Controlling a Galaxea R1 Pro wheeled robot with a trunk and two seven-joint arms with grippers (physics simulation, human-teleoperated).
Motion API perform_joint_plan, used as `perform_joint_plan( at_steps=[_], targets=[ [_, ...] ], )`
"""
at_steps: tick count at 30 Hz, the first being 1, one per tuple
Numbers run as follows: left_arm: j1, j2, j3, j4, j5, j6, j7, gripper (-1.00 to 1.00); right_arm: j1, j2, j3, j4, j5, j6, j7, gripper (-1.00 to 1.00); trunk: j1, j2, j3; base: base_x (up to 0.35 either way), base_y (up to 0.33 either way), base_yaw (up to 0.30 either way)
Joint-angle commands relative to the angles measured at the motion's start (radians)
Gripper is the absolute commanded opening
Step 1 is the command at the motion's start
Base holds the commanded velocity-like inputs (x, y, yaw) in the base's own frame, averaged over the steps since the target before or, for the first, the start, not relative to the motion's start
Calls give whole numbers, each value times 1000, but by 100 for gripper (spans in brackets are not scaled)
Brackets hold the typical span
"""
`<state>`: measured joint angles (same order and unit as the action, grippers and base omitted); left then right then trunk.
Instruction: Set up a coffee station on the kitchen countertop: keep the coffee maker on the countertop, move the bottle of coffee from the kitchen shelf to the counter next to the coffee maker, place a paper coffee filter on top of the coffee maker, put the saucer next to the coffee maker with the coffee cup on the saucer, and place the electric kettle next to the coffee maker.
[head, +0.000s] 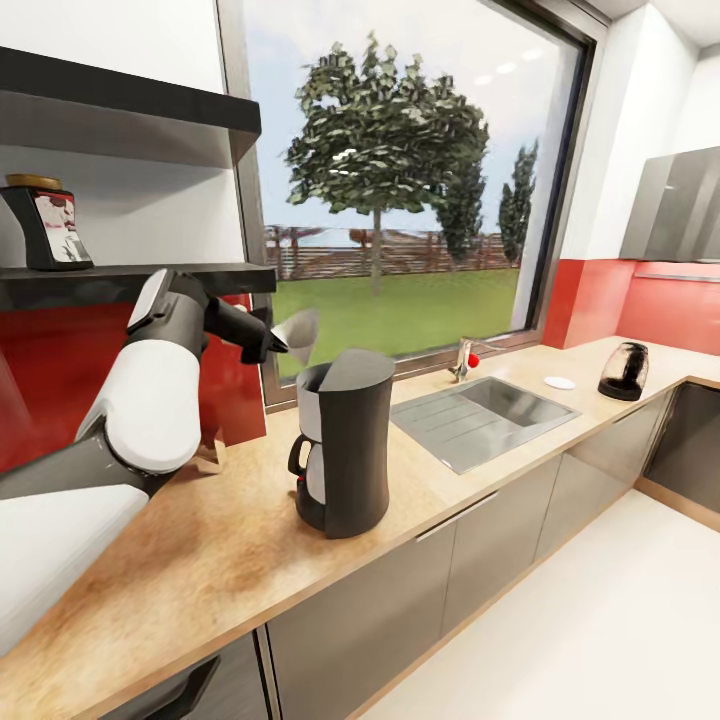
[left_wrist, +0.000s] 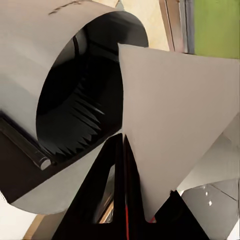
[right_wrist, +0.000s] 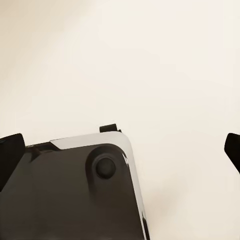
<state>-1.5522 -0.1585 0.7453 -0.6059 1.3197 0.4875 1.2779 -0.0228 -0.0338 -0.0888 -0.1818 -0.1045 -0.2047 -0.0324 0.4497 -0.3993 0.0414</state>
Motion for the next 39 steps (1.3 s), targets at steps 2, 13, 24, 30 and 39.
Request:
perform_joint_plan(
  at_steps=[2,13,24,30,39],
  targets=[
    [1,0,7,-2,-2,9,3,-100,0,0,0,1,-11,-4,2,100,0,-1,0,0,0,0],
    [6,6,11,-2,-2,6,13,-100,0,-1,-2,1,-12,-4,2,100,0,-1,1,0,0,-61],
    [8,7,14,-2,-2,6,15,-100,0,-1,-2,2,-12,-4,2,100,0,-1,2,0,0,-36],
    [11,8,10,-2,-2,6,15,-100,0,-1,-2,2,-11,-4,2,100,0,-1,2,0,0,0],
    [14,6,8,0,-5,8,12,-100,0,-1,-1,2,-11,-4,2,100,0,-1,2,0,0,0]
  ],
)
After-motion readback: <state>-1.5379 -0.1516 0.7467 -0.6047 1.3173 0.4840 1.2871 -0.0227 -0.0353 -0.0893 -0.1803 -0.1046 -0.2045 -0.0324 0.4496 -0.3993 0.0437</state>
